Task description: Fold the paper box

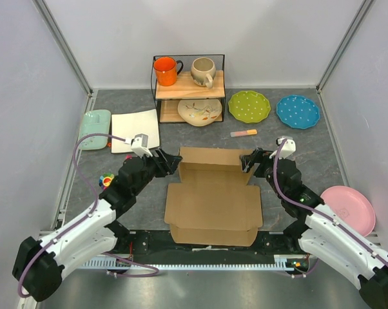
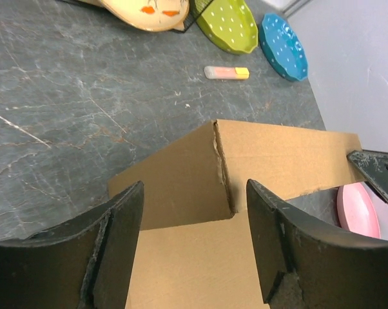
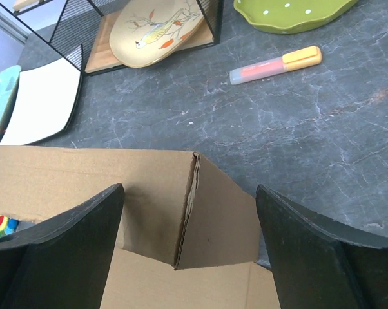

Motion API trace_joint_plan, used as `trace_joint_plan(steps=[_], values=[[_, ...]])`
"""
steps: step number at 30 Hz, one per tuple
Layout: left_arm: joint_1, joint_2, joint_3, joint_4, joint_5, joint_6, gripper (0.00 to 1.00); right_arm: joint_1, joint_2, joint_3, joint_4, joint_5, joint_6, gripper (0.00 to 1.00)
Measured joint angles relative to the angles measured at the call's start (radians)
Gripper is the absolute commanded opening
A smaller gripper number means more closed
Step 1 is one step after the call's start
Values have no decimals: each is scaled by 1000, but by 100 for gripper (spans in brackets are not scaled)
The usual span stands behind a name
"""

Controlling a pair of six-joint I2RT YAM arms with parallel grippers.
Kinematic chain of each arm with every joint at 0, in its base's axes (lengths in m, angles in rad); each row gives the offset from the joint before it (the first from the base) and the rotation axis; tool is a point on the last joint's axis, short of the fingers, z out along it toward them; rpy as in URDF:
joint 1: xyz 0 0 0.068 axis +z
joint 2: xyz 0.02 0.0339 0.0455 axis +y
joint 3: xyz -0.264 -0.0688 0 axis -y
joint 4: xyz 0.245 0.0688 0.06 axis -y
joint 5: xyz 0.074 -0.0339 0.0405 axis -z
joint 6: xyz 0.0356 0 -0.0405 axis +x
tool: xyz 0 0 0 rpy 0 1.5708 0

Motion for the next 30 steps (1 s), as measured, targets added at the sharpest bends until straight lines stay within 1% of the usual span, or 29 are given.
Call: trace_joint_plan(steps=[1, 4, 9, 12, 16, 18, 22, 27, 30], values=[[4, -21, 0, -17, -8, 0, 72, 0, -3, 10, -19, 2, -3, 94], [10, -84, 1, -55, -31, 1, 72, 0, -17, 39, -85, 13, -15, 96], [10, -188, -8, -93, -62, 3, 72, 0, -84, 88, -196, 18, -38, 97], [10, -254, -63, -92, -88, 2, 69, 0, -170, 93, -257, 14, -43, 97], [10, -313, -178, -81, -93, -4, 66, 12, -274, 74, -321, 8, -41, 96], [5, -320, -236, -69, -90, -13, 66, 24, -259, 74, -334, 8, -37, 95], [-41, -312, -306, -32, -97, -14, 65, 42, -154, 62, -347, 8, -30, 94], [-105, -259, -315, 62, -125, -3, 65, 51, -60, 37, -356, 39, -19, 92], [-129, -192, -312, 130, -155, 19, 65, 51, 1, 37, -342, 82, -16, 90]])
